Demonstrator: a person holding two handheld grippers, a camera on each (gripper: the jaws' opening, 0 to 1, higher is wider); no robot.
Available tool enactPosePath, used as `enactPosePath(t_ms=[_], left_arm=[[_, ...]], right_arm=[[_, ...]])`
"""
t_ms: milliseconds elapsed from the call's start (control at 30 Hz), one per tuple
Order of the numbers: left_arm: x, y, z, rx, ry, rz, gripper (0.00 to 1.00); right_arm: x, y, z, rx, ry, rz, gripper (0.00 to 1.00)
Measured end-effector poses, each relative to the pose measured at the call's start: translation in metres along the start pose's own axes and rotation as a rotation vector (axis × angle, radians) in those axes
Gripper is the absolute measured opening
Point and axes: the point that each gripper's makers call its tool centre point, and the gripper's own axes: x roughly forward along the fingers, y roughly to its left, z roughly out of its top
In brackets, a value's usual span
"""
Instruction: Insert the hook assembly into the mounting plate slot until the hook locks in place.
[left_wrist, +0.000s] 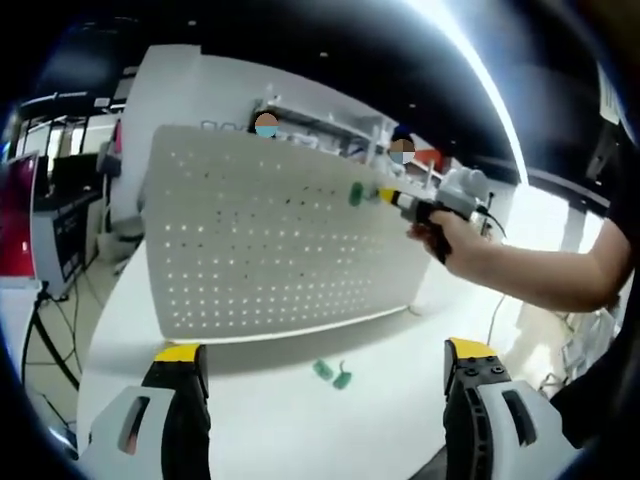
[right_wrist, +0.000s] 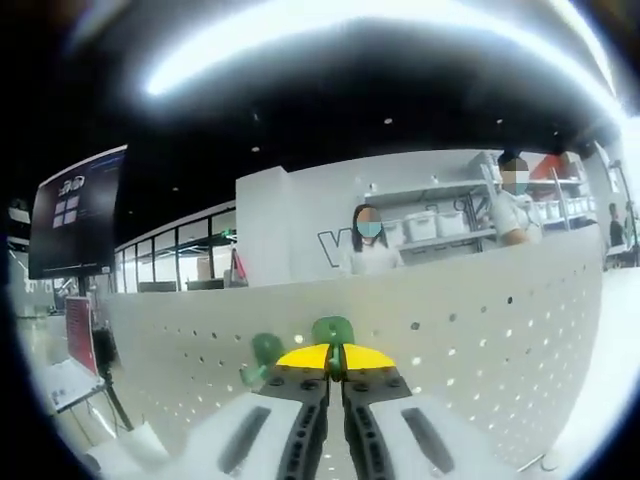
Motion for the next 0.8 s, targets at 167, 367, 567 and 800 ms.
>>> enactPosePath(t_ms=[167, 367, 567, 800], left_arm=[[0.002, 0.000, 0.001, -0.008, -0.006, -0.004, 0.99], [0.002, 0.003, 0.006, 0.000, -0.011, 0.006, 0.99], [0.003, 0.005, 0.004, -0.004, -0.003, 0.015, 0.99], [0.005, -0.003, -0.001, 0.007, 0.017, -0.007, 0.99]], right_arm=[[-0.002, 0.001, -0.003, 0.004, 0.001, -0.011, 0.00], [0.002, -0.002, -0.009, 0.015, -0.004, -0.026, 0.00], [0.004, -0.002, -0.009, 0.004, -0.014, -0.032, 0.00], [0.008, -0.002, -0.011, -0.015, 0.022, -0.068, 0.00]])
